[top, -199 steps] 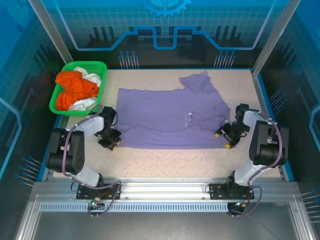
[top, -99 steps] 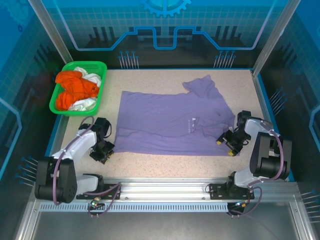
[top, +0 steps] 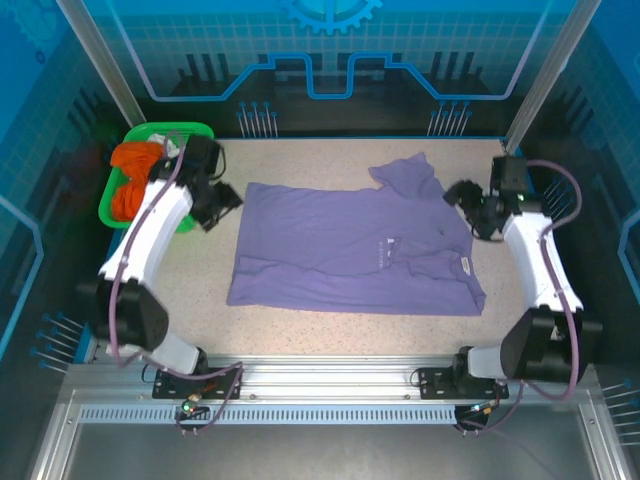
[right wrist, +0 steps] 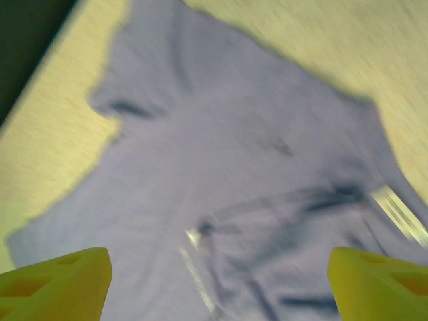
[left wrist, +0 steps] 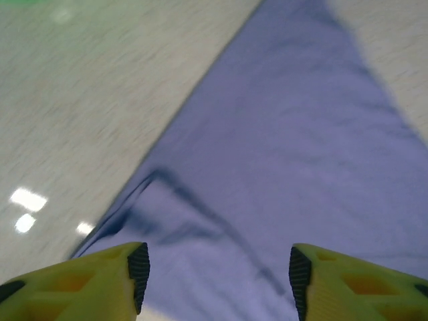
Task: Fold and stack the t-shirts
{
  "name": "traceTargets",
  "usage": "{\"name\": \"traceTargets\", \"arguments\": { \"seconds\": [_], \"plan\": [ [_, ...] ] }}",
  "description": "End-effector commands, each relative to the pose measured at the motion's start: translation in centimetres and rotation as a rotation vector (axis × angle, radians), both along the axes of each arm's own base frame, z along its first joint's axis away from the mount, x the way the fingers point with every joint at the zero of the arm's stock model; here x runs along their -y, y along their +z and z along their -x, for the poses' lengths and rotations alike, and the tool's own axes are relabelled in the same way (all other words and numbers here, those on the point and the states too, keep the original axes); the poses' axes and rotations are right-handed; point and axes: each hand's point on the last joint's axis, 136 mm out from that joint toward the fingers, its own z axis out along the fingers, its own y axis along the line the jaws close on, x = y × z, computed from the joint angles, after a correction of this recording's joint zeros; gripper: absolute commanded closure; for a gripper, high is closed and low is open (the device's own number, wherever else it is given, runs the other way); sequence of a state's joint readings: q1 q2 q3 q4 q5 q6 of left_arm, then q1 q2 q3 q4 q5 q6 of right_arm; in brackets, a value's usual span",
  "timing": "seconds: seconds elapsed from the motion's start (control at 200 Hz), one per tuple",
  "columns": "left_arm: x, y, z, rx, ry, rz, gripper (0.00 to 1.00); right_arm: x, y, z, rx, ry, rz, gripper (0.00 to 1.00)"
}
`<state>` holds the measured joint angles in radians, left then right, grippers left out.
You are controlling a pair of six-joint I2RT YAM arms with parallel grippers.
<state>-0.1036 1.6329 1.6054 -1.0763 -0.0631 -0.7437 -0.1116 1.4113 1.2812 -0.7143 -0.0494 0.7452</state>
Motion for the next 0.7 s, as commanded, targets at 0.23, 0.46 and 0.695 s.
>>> {"name": "traceTargets", "arguments": {
  "seconds": [0.23,0.46,0.695],
  "plan": [
    [0.1,-6.7,-14.8,-0.054,-0.138,-0.069,0.26,-0.2,-6.4,-19.5,-0.045,0.213,0.189,0.3],
    [-0.5,-12.0,-19.0,-0.042,-0.122,-0.086,0.25,0.4,-11.4,-27.6,0.016,0.254,0.209,0.39],
    [-2.3,-16.1,-19.8,-0.084,-0.081,-0.083,0.3,-0.2,-14.9,-30.2,0.092,0.249,0.189,0.39]
  ]
}}
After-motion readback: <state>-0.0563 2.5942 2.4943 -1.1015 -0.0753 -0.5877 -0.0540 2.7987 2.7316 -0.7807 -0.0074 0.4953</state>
